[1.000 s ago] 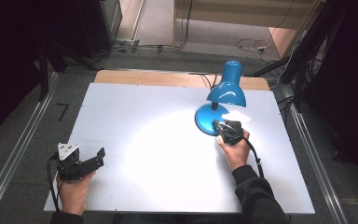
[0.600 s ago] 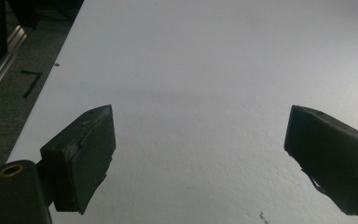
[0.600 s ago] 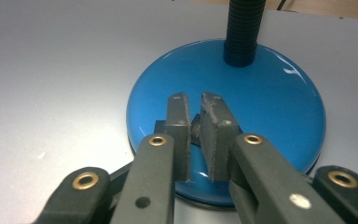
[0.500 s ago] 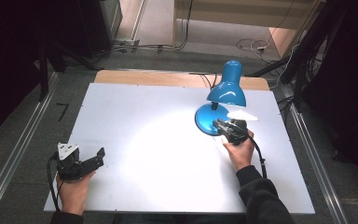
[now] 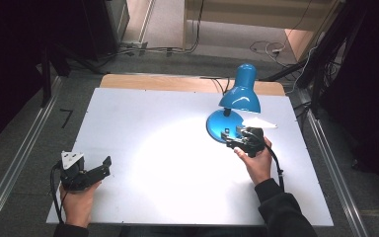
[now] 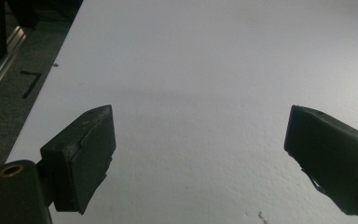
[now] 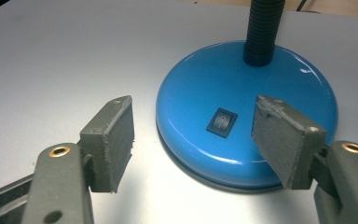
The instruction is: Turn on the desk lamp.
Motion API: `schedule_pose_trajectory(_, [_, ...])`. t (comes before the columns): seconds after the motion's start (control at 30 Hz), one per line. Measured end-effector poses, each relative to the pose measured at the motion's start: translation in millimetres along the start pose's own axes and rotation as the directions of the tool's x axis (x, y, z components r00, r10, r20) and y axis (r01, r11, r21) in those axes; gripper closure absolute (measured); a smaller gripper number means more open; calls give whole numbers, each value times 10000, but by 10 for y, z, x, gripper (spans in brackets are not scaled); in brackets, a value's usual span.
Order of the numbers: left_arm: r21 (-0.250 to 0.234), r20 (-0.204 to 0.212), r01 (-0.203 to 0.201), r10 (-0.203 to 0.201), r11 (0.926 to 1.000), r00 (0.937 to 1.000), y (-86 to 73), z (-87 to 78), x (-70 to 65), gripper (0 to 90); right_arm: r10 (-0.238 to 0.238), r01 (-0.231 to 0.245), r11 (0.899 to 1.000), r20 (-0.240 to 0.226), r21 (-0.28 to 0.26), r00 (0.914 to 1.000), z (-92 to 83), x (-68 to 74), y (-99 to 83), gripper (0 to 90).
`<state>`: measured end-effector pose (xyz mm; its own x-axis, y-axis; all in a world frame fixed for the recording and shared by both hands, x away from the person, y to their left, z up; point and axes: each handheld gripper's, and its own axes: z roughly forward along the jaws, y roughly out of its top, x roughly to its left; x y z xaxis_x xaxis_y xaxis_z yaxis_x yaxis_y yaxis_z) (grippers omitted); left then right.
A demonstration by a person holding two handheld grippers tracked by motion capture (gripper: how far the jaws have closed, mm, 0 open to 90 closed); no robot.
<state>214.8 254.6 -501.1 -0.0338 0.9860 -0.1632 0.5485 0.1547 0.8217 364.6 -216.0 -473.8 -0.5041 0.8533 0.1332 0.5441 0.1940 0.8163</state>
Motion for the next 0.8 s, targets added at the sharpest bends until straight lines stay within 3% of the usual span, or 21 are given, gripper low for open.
schedule_pose_trajectory(0.13, [1,10,5,-5,10000,10000,-1,3,1,92,-211,209,9997,197,138,9996,-8,-19,-40,225])
schedule_pose_trajectory(0.33, [-9,-11,10,-10,10000,10000,-1,-1,1,92,-153,144,9996,340,256,9993,-57,-84,-105,197])
schedule_pose_trajectory(0.8, [11,-5,-34,34,10000,10000,-1,2,-6,92,-74,68,9998,296,182,9995,-210,-134,-171,181])
